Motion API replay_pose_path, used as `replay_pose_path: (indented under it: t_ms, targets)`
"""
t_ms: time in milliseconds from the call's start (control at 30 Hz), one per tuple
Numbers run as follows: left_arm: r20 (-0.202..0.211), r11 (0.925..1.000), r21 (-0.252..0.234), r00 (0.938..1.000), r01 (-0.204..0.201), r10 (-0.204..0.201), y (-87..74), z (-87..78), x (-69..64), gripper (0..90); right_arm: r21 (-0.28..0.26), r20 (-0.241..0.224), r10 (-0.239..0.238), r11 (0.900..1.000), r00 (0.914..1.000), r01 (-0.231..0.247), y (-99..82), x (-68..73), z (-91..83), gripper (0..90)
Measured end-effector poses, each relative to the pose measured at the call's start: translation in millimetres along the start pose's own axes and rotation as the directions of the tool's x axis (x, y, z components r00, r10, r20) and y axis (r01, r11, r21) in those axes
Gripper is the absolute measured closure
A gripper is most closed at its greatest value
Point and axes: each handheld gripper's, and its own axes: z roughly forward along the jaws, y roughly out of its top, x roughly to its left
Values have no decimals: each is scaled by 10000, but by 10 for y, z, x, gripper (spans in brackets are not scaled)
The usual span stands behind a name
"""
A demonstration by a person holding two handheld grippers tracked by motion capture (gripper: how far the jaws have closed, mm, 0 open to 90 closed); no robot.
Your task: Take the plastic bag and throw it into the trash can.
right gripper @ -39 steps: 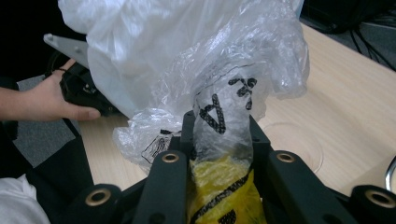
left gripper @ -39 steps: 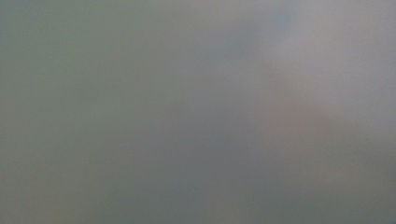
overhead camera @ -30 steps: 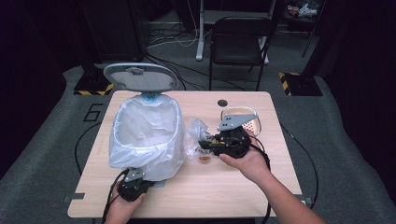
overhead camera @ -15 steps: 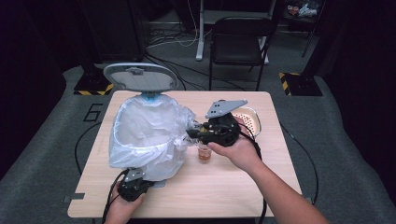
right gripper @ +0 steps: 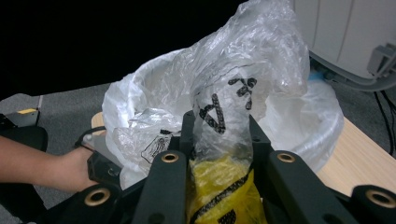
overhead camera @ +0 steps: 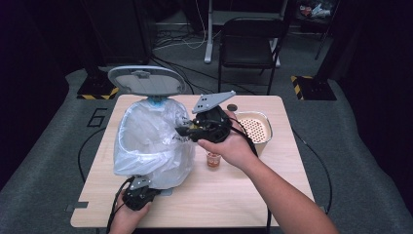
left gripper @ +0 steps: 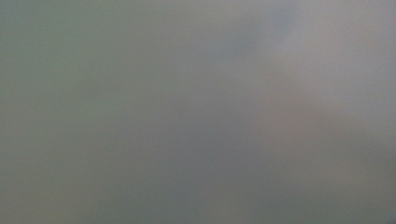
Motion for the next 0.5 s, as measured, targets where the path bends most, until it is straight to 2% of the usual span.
replay_pose_path:
  t_ms: [500]
  targets:
    - [12, 10000, -6, 10000, -4, 4, 0, 0, 1, 900, -119, -298, -89, 9999, 9995, 86, 195, 32, 363, 756]
